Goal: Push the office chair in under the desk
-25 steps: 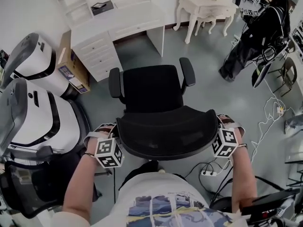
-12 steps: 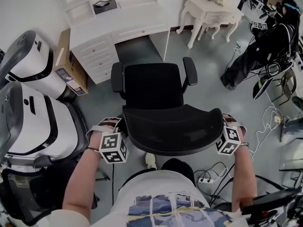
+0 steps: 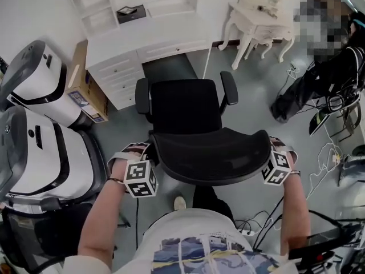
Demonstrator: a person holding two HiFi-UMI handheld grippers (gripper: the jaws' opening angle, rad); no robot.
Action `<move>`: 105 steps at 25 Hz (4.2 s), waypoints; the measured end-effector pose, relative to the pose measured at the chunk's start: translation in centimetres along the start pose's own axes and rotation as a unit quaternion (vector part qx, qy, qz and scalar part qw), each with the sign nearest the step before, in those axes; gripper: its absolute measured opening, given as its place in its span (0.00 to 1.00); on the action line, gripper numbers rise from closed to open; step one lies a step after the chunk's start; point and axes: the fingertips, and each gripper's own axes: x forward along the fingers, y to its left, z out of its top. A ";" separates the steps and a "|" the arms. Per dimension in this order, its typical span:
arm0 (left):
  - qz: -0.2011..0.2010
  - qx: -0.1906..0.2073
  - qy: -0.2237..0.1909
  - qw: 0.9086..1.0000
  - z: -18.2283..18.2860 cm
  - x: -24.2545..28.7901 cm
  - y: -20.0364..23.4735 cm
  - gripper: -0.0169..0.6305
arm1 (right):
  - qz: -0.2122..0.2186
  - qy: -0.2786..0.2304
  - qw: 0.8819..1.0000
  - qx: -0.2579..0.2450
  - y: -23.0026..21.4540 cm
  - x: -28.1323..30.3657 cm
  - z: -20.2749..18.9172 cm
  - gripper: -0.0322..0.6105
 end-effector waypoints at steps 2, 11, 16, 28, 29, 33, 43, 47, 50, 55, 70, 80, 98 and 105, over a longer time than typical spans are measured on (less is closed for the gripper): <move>-0.003 -0.009 0.005 1.000 0.2 0.5 1.6 0.22 | 0.006 -0.005 1.000 -0.007 -2.1 0.6 -0.1 0.38; -0.010 -0.042 0.026 0.999 0.9 2.7 6.2 0.22 | 0.020 -0.024 0.999 -0.039 -8.6 3.2 -1.1 0.38; -0.008 -0.058 0.036 0.998 1.0 4.1 8.4 0.22 | 0.021 -0.031 0.998 -0.055 -11.8 4.8 -1.5 0.38; -0.002 -0.088 0.052 0.995 1.5 6.7 13.6 0.22 | 0.028 -0.055 0.994 -0.086 -18.8 7.6 -1.6 0.38; -0.003 -0.091 0.053 0.994 1.5 6.8 14.0 0.22 | 0.029 -0.056 0.994 -0.088 -19.3 7.8 -1.6 0.38; -0.002 -0.099 0.057 0.993 1.6 7.4 15.6 0.22 | 0.026 -0.058 0.993 -0.095 -21.4 8.5 -1.6 0.38; 0.001 -0.114 0.064 0.991 1.5 8.4 18.0 0.23 | 0.031 -0.068 0.992 -0.106 -24.3 10.0 -1.5 0.38; 0.002 -0.115 0.065 0.991 1.3 8.6 18.6 0.23 | 0.033 -0.069 0.991 -0.108 -25.0 10.4 -1.5 0.38; 0.001 -0.117 0.066 0.991 1.2 8.7 19.0 0.23 | 0.034 -0.072 0.991 -0.109 -25.3 10.6 -1.3 0.38; 0.001 -0.118 0.068 0.991 1.3 8.9 19.6 0.23 | 0.031 -0.073 0.991 -0.110 -26.1 10.8 -1.4 0.38; -0.011 -0.123 0.067 0.990 1.0 8.8 20.0 0.23 | 0.040 -0.080 0.989 -0.118 -26.3 10.9 -1.0 0.38; -0.008 -0.131 0.062 0.989 0.9 9.0 20.4 0.27 | 0.033 -0.087 0.991 -0.096 -26.7 11.1 -0.9 0.43; 0.084 -0.138 -0.032 0.986 0.8 3.9 21.0 0.38 | -0.097 -0.103 0.988 0.060 -25.4 5.7 -1.3 0.45; 0.102 -0.165 -0.099 0.976 0.6 -0.4 20.0 0.38 | -0.134 -0.113 0.972 0.154 -21.6 2.9 -0.6 0.19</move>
